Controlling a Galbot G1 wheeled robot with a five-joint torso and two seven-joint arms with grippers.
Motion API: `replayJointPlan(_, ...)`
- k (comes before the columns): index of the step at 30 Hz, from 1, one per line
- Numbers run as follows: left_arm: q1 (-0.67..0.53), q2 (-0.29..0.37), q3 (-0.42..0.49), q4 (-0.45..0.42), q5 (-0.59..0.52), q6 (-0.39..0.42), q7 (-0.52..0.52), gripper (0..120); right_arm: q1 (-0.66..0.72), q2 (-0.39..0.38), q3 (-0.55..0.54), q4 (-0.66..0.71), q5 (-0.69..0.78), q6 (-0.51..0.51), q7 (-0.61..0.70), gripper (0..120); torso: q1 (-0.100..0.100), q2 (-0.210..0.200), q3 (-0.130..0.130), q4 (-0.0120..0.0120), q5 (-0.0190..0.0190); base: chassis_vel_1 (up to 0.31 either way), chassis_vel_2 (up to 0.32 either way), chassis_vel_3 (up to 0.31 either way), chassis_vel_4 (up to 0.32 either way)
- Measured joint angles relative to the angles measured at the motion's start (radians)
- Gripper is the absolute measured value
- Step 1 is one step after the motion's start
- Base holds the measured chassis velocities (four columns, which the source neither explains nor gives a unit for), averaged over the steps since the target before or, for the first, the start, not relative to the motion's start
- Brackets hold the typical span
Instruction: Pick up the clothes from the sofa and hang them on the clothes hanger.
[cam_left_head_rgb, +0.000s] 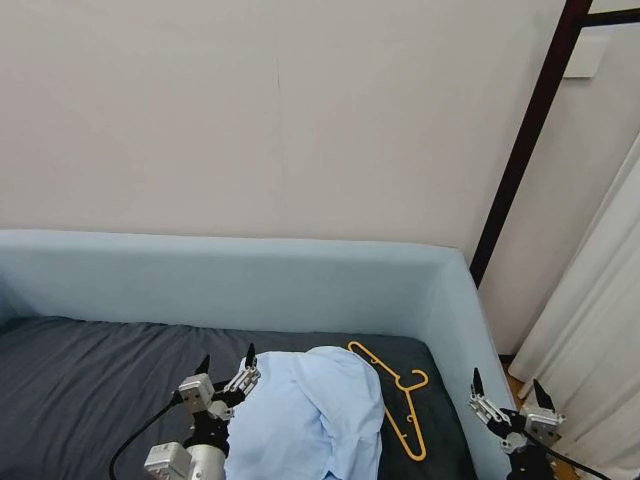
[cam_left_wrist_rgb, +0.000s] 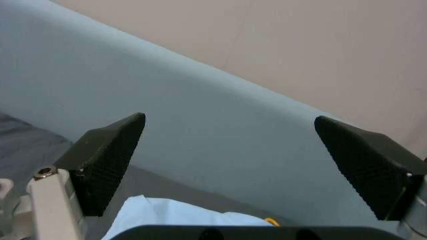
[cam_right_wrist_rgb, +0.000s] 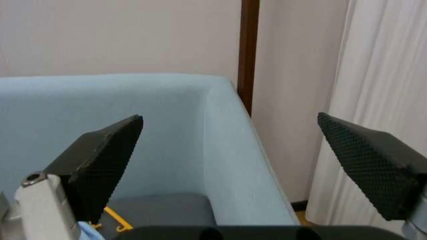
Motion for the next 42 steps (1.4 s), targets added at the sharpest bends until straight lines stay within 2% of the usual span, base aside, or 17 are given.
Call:
replayJointPlan(4, 0.001, -0.006, 0.003, 0.004, 0.024, -0.009, 0.012, 100, 0.016, -0.007, -0.003, -0.012, 0.007, 0.013, -0.007, 100, 0.0, 0.0, 0.0, 0.0, 0.0, 0.0, 0.0, 0.0, 0.0)
replayJointPlan(8, 0.007, -0.013, -0.009, 0.03, 0.111, -0.083, 0.063, 100, 0.032, -0.014, -0.007, -0.025, 0.019, 0.042, -0.022, 100, 0.0, 0.0, 0.0, 0.0, -0.0002, 0.0, 0.0, 0.0, 0.0)
replayJointPlan(13, 0.017, -0.021, -0.019, 0.038, 0.141, -0.123, 0.089, 100, 0.04, -0.029, -0.019, -0.021, 0.079, 0.034, -0.021, 100, 0.0, 0.0, 0.0, -0.0003, -0.0001, 0.0, 0.0, 0.0, 0.0)
replayJointPlan(19, 0.057, -0.023, -0.047, 0.011, 0.133, -0.136, 0.096, 100, 0.075, -0.108, -0.06, -0.038, 0.154, 0.032, -0.016, 100, 0.0, 0.0, 0.0, -0.0001, -0.0002, 0.0, 0.0, 0.0, 0.0)
replayJointPlan(21, 0.07, -0.017, -0.062, 0.008, 0.133, -0.144, 0.094, 100, 0.1, -0.134, -0.103, -0.018, 0.25, -0.017, 0.014, 100, 0.0, 0.0, 0.0, -0.0003, -0.0002, 0.0, 0.0, 0.0, 0.0)
replayJointPlan(22, 0.07, -0.017, -0.062, 0.008, 0.133, -0.144, 0.094, 100, 0.1, -0.134, -0.103, -0.018, 0.25, -0.017, 0.014, 100, 0.0, 0.0, 0.0, -0.0003, -0.0002, 0.0, 0.0, 0.0, 0.0)
replayJointPlan(25, 0.078, -0.004, -0.071, 0.011, 0.123, -0.155, 0.075, 100, 0.144, -0.155, -0.15, 0.015, 0.443, -0.123, 0.06, 100, 0.0, 0.0, 0.0, 0.0006, 0.0, 0.0, 0.0, 0.0, 0.0)
replayJointPlan(26, 0.078, -0.004, -0.071, 0.011, 0.123, -0.155, 0.075, 100, 0.144, -0.155, -0.15, 0.015, 0.443, -0.123, 0.06, 100, 0.0, 0.0, 0.0, 0.0006, 0.0, 0.0, 0.0, 0.0, 0.0)
replayJointPlan(29, 0.07, 0.025, -0.066, 0.048, 0.138, -0.165, 0.066, 100, 0.171, -0.159, -0.141, 0.051, 0.661, -0.248, 0.103, 100, 0.0, 0.0, 0.0, -0.001, -0.0008, 0.0, 0.0, 0.0, 0.0)
replayJointPlan(30, 0.075, 0.028, -0.072, 0.061, 0.153, -0.174, 0.06, 100, 0.194, -0.16, -0.15, 0.045, 0.718, -0.277, 0.112, 100, 0.0, 0.0, 0.0, -0.0009, -0.0005, 0.0, 0.0, 0.0, 0.0)
replayJointPlan(33, 0.084, 0.031, -0.086, 0.08, 0.169, -0.185, 0.043, 100, 0.241, -0.159, -0.175, 0.01, 0.795, -0.324, 0.117, 100, 0.0, 0.0, 0.0, -0.0004, -0.0005, 0.0, 0.0, 0.0, 0.0)
replayJointPlan(36, 0.092, 0.036, -0.118, 0.098, 0.175, -0.188, 0.015, 100, 0.365, -0.121, -0.232, -0.102, 0.969, -0.4, 0.13, 100, 0.0, 0.0, 0.0, 0.0003, -0.0002, 0.0, 0.0, 0.0, 0.0)
replayJointPlan(37, 0.092, 0.036, -0.118, 0.098, 0.175, -0.188, 0.015, 100, 0.365, -0.121, -0.232, -0.102, 0.969, -0.4, 0.13, 100, 0.0, 0.0, 0.0, 0.0003, -0.0002, 0.0, 0.0, 0.0, 0.0)
replayJointPlan(41, 0.1, 0.04, -0.15, 0.1, 0.178, -0.188, 0.008, 100, 0.507, -0.05, -0.273, -0.27, 1.06, -0.438, 0.124, 100, 0.0, 0.0, 0.0, 0.0002, -0.0003, 0.0, 0.0, 0.0, 0.0)
replayJointPlan(42, 0.1, 0.04, -0.15, 0.1, 0.178, -0.188, 0.008, 100, 0.507, -0.05, -0.273, -0.27, 1.06, -0.438, 0.124, 100, 0.0, 0.0, 0.0, 0.0002, -0.0003, 0.0, 0.0, 0.0, 0.0)
